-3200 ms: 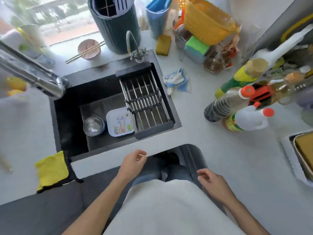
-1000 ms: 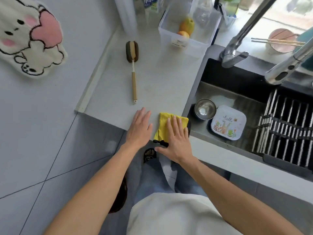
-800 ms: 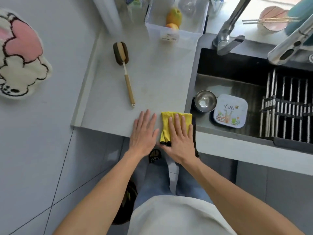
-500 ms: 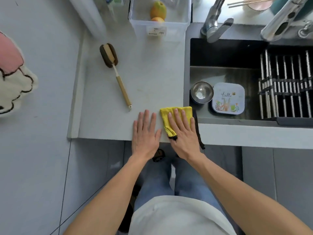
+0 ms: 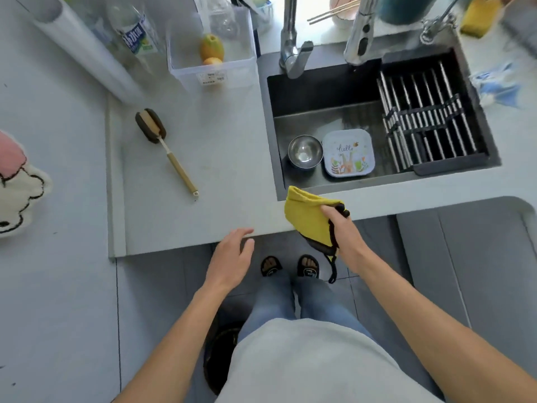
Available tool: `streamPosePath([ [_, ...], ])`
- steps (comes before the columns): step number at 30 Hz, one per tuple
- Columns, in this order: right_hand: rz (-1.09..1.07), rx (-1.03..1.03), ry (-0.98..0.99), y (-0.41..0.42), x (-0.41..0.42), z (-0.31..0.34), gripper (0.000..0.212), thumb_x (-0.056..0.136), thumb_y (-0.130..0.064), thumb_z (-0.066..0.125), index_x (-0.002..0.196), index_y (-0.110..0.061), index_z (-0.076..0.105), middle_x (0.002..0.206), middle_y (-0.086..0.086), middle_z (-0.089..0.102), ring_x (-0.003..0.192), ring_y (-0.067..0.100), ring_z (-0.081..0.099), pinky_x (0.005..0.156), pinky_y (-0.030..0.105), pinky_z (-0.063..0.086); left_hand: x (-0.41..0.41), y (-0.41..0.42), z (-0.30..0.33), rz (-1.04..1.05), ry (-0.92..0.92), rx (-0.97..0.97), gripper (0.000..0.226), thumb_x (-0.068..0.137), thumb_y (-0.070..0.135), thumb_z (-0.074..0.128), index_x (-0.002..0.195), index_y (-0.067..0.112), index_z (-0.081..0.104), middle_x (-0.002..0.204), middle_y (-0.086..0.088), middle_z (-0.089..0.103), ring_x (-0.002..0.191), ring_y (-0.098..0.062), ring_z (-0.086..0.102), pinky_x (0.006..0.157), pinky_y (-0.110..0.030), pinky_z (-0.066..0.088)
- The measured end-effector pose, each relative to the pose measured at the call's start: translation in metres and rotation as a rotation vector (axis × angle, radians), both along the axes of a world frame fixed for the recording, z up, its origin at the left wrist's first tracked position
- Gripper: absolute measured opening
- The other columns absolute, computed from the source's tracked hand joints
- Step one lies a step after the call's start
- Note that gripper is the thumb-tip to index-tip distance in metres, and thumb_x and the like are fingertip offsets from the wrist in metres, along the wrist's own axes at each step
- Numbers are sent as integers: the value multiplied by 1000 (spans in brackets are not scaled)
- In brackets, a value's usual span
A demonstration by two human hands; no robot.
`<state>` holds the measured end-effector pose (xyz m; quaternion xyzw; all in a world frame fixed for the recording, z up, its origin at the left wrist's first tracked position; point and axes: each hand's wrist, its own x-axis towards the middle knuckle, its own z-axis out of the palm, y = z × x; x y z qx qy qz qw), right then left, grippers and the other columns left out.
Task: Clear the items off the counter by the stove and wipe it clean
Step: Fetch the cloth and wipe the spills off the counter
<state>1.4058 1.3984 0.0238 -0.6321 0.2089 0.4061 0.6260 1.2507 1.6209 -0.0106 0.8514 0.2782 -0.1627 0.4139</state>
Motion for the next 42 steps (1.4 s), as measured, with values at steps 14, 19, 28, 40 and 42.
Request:
streamPosePath([
  [14,-358,-311,54,-168,-121,-5,25,95,-16,71,120,-20,71,118,2,76,108,22,70,100,41,54,-41,-28,-21,-527,476,-42,17,99,44,49,96,56,61,103,32,69,100,9,63,76,-11,44],
  [19,-693,-506,154,-176,-209,-20,10,96,-26,71,102,-26,63,107,-1,66,100,21,60,87,31,41,-2,-8,-26,-821,537,33,25,103,45,48,120,46,66,116,25,68,107,3,61,85,-21,45],
  [28,-1135,-514,394,-135,-386,-28,35,101,-17,65,134,-7,61,125,10,63,107,21,55,90,30,36,64,-93,-33,-1329,456,185,27,108,31,48,118,27,72,111,15,65,100,-12,58,87,-27,41],
  [40,-1766,-302,616,-57,-546,-32,25,107,-5,51,121,9,66,125,15,68,104,34,67,95,36,55,-6,-335,-17,-1904,327,188,26,106,31,48,118,40,70,105,10,70,95,-14,61,82,-29,46],
  [42,-1795,-231,630,-61,-567,-34,29,106,-9,53,128,4,67,129,22,68,119,40,63,107,50,49,-24,-362,-17,-1940,335,227,24,105,34,51,121,37,69,102,7,71,96,-17,65,83,-27,46],
])
